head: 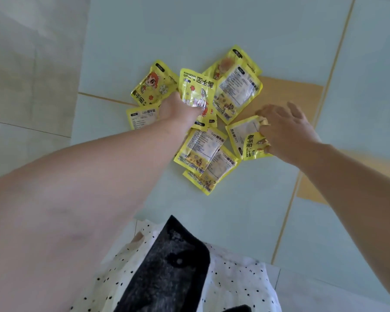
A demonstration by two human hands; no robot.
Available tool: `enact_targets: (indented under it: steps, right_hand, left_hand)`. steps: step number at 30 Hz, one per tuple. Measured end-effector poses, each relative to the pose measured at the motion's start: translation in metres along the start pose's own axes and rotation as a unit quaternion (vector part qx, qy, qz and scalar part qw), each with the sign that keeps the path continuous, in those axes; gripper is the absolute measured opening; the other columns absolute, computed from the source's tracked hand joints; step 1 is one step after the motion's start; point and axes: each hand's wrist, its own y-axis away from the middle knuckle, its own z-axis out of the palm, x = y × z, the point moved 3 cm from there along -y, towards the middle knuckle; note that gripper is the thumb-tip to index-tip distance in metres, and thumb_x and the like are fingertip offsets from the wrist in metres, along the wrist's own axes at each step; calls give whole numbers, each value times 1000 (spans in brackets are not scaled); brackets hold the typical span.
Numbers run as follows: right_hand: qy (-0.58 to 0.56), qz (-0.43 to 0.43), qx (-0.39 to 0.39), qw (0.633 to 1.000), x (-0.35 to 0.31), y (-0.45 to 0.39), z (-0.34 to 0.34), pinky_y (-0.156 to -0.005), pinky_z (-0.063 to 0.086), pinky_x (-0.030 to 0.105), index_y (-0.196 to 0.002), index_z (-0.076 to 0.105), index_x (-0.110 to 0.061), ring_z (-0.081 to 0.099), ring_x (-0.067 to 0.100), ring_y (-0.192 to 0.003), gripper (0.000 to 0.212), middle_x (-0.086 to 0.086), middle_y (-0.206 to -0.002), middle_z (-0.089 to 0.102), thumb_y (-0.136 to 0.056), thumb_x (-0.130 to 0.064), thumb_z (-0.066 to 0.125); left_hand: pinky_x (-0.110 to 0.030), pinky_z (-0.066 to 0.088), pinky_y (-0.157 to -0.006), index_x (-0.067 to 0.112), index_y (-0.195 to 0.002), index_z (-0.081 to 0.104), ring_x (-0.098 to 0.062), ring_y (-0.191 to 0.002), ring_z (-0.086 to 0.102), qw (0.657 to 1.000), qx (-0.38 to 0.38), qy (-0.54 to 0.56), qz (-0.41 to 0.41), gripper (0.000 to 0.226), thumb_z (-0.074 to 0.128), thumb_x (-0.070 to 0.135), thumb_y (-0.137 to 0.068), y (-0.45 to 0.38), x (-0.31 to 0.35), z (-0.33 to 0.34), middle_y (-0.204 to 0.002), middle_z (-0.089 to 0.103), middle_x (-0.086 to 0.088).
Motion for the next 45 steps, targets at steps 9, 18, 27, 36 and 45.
enact_targets:
  steps: [9,18,27,36,45]
  right_hand:
    - [-21,51,26,998,-1,-4,-2,-97,39,45,-131,44,-12,54,35,-105,69,13,-118,47,-73,-31,77]
    - [-72,192,-29,978,-8,6,-3,-95,33,40,-121,53,-17,48,27,-114,59,5,-115,55,-74,-46,73]
    - [-548,379,-5,745,-5,9,-15,-74,51,33,-96,61,-19,63,24,-84,30,3,-92,67,-74,-33,78]
    - [-741,460,181,454,-37,-34,-21,-71,57,31,-76,63,-22,67,14,-75,18,-7,-77,67,-76,-32,78]
    - [-710,488,215,460,-55,-55,-11,-68,51,30,-85,60,-23,59,12,-70,18,-9,-75,62,-79,-33,74]
  left_hand:
    - [-30,38,-77,11,-126,42,-26,-116,51,999,24,31,10,55,69,31,-82,-7,0,3,-119,50,-2]
    - [-32,38,-89,9,-146,26,-27,-130,41,992,-53,110,-41,80,71,26,-82,-18,-11,-27,-146,37,-8]
    - [-41,46,-98,20,-98,55,-26,-109,60,976,-130,174,-10,32,75,11,-74,-47,14,-66,-111,64,-6]
    - [-28,28,-91,10,-122,50,-18,-108,46,958,-251,93,107,42,68,13,-84,-71,72,-30,-115,53,-4]
    - [-26,43,-82,15,-115,55,-19,-101,58,958,-223,12,181,38,69,18,-80,-78,70,-11,-111,62,-4]
